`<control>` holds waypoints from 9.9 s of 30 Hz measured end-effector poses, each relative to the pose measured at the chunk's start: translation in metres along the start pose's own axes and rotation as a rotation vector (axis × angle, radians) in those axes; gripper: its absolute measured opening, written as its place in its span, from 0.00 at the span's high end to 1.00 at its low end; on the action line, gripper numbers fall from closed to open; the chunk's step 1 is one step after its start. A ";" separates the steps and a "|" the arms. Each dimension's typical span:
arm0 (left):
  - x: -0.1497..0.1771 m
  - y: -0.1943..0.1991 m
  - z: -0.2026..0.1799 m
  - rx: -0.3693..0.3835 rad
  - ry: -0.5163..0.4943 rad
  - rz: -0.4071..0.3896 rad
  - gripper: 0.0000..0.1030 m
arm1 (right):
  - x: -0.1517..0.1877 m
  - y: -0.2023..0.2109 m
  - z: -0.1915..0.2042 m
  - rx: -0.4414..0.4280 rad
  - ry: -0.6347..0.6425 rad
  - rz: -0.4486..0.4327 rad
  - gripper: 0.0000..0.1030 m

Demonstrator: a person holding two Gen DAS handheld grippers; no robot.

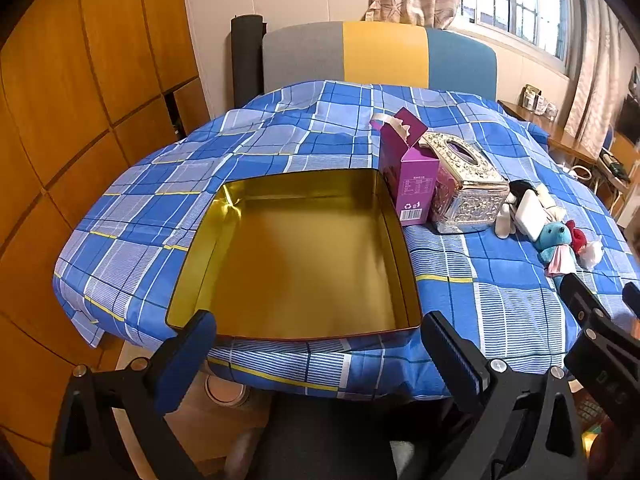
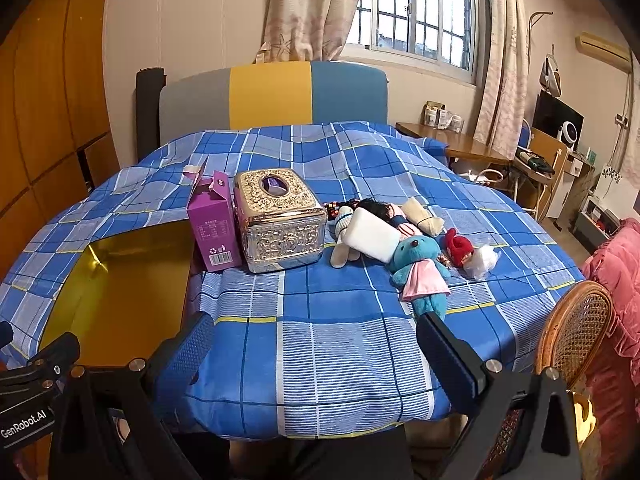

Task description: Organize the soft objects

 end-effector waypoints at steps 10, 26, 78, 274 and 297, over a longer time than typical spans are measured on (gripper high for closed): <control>0.001 -0.003 -0.001 -0.002 -0.005 0.005 0.00 | 0.001 -0.001 -0.001 0.003 -0.002 0.001 0.00; 0.006 -0.010 -0.006 -0.002 -0.019 0.021 0.00 | 0.000 -0.004 -0.007 0.017 -0.006 0.004 0.00; 0.005 -0.096 -0.264 0.579 -0.140 0.265 0.00 | 0.008 -0.244 -0.302 0.195 -0.382 0.426 0.59; -0.007 -0.125 0.056 0.358 0.292 -0.011 0.01 | -0.038 -0.090 0.105 -0.414 0.249 0.003 0.29; 0.004 -0.078 -0.101 0.546 0.030 0.040 0.00 | -0.021 -0.202 -0.160 0.017 -0.045 0.278 0.29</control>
Point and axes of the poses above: each gripper's, at about its wrist camera, not at the fingertips, and y roughly against the way its jaws point, z to its left, x to its underside, the point moved 8 cm from there along -y, roughly the way its jaws point, and after that the axes turned 6 degrees about -z, right-handed, at the moved point
